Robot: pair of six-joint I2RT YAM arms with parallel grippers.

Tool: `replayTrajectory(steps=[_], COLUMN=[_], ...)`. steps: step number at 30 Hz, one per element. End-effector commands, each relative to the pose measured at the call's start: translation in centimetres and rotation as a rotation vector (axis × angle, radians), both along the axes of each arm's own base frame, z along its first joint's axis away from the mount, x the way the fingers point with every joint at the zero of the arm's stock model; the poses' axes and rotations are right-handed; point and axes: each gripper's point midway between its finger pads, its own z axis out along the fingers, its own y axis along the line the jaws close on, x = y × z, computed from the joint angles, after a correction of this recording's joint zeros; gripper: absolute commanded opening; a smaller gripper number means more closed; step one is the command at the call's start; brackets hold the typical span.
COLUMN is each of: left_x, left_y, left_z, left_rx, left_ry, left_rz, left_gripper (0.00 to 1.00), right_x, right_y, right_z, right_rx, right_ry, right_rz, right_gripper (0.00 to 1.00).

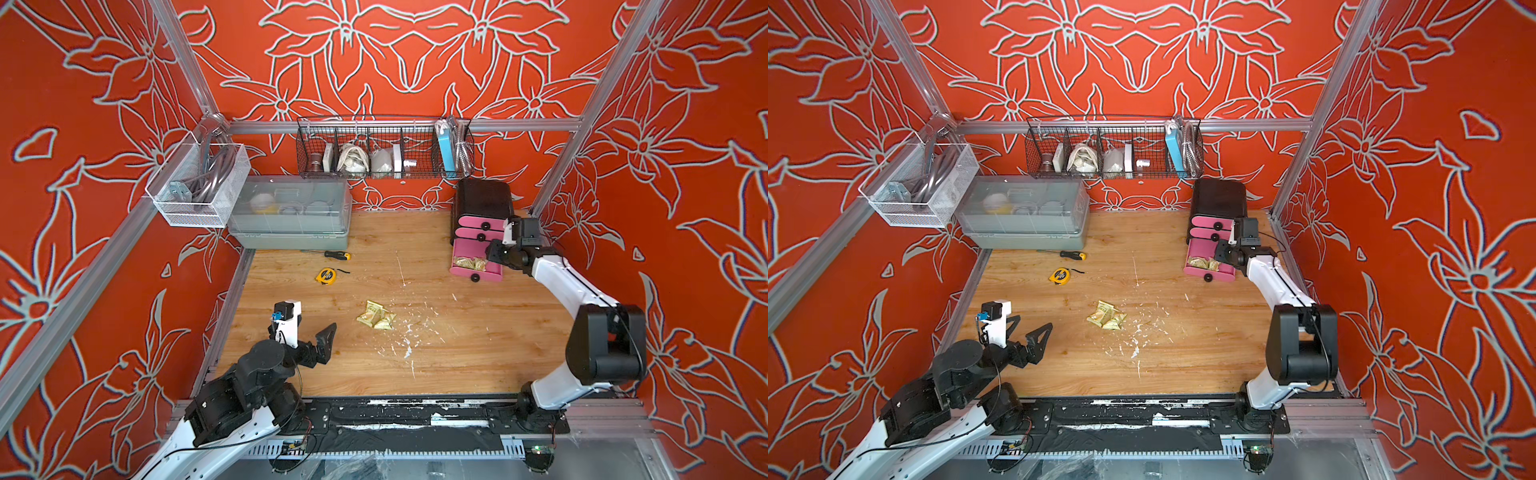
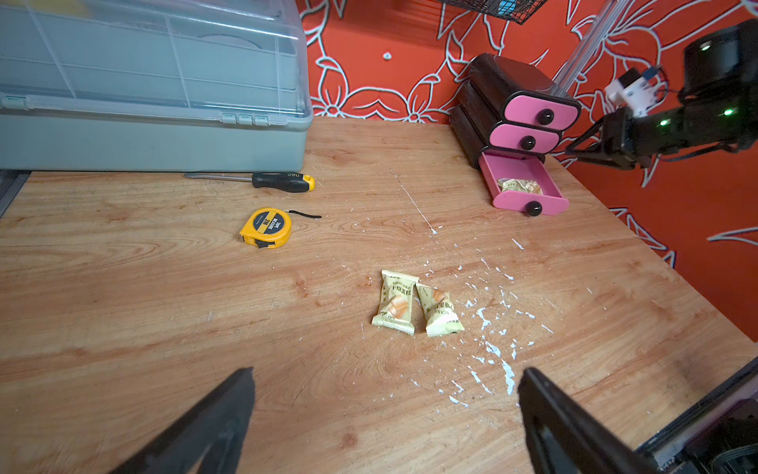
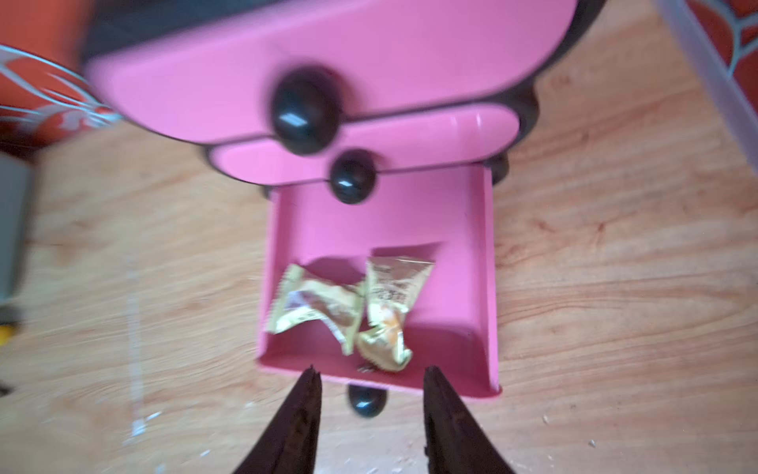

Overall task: Place the cookies into the drawer by color
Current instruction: Pick up the cookie at the center of the board.

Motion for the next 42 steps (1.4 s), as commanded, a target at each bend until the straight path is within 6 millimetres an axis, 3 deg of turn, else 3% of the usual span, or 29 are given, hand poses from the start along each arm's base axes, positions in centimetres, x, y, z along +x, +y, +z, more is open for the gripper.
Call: replayTrajectory(steps=[1,6,10,16,20,25,36,42], left_x=[0.1,0.1,0.2,0.2,0.1,-0.2,0.1,0.1], left_y=[0.0,0.0,-0.1,0.0,-0.2,-1.6,-2.3,-2.0], left_z=[0.4,0.4,0.2,0.3,0.2,0.2,-0.4,-0.3], left_rx=[-0.004,-0.001,0.006,0.008,0.009,0.013,0.050,0.045], left_ry=[-0.018,-0.017,-0.010,-0.013,-0.014,-0.016,0.019,0.010], left_rz=[0.001,0.001,0.002,0.006,-0.012,-0.095,-0.119,-0.106], left_gripper=[1.00,1.00,1.00,1.00,1.00,1.00,0.99,0.99], right_x=[-2.9,-7.7,-11.3,-16.0,-17.8,-18.7,-20.0,-20.6], right_y=[5.3,12.9,18.4,25.8,29.6,31.5,32.1,32.3], right_z=[0.7,0.0,-1.9,-4.8,-6.8,-9.6,-13.5,-14.5], right_rx=[0.099,0.101,0.130,0.158,0.176,0.141,0.116,0.117], right_ry=[0.002,0.028,0.081,0.149,0.203,0.231,0.300,0.324], right_rz=[0.165,0.367,0.467,0.589,0.648,0.674,0.683,0.692], right_gripper=[0.44,0.44,0.44,0.44,0.44,0.48,0.47,0.34])
